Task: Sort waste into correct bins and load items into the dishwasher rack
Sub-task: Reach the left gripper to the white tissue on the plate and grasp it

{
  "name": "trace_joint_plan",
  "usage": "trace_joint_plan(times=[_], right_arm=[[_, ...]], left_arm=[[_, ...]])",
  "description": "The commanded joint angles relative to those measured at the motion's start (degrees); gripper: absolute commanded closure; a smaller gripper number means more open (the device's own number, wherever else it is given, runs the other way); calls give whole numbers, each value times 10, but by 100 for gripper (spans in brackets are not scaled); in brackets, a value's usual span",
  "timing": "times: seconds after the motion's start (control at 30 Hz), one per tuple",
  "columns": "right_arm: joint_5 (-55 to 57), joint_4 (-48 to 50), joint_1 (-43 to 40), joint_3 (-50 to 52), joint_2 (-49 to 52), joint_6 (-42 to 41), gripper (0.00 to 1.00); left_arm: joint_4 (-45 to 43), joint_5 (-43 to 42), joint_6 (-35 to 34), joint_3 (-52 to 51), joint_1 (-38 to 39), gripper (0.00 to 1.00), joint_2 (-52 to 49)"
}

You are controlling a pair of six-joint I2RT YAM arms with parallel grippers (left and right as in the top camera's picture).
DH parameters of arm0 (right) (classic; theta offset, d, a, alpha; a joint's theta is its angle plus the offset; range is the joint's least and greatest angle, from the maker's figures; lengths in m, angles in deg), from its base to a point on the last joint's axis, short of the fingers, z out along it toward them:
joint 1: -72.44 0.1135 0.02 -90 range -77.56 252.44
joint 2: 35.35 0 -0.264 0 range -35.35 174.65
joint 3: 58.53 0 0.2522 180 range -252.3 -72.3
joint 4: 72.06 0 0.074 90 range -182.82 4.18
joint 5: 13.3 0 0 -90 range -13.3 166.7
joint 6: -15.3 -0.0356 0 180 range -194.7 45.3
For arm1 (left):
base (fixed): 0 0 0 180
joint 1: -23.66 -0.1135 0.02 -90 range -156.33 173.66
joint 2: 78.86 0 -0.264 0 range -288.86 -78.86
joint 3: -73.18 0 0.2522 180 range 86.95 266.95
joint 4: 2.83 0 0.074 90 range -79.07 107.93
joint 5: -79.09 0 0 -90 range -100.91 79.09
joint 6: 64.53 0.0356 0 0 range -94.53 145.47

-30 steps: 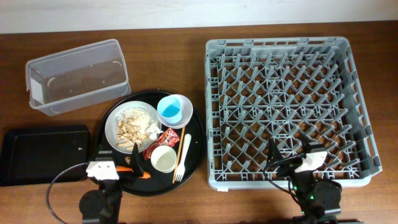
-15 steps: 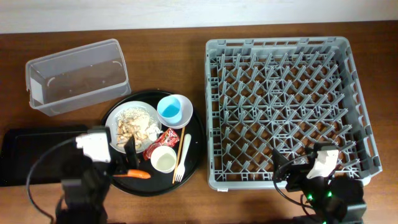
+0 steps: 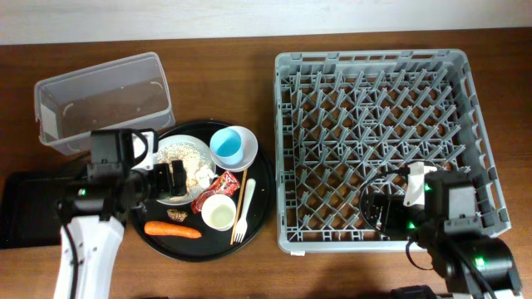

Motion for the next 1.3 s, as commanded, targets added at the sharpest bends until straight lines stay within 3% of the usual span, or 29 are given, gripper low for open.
trace_joint_plan(times=[0.0,0.13,0.2,0.23,0.33,0.63,0.7,0.87,1.0,1.17,1.27], right_arm=[[23,-7,3,-13,21,-3,1],[23,-9,3,-13,35,-3,1],[23,-9,3,-13,38,-3,1],[23,-9,3,-13,38,-3,1],[22,-9,3,-13,38,-3,1],[22,-10,3,-13,38,-3,1],[22,-11,3,-13,38,-3,1],[22,-11,3,-13,38,-3,1],[22,-11,3,-13,38,-3,2],[22,-11,3,-13,38,-3,1],[22,-12,3,-13,38,-3,1]], left_arm=[[-17,-71,1,12,2,1,-47],[-35,-80,1,12,2,2,-103],[-49,-80,1,12,2,11,-135],[-56,-80,1,12,3,21,-148],[-80,-80,1,12,17,27,-182],[-130,-45,1,12,76,28,-256],[-130,-44,1,12,77,34,-266],[-131,-27,1,10,77,38,-289],[-131,-28,1,10,77,49,-298],[-132,-28,1,10,77,75,-299],[-132,-28,1,10,77,80,-301]])
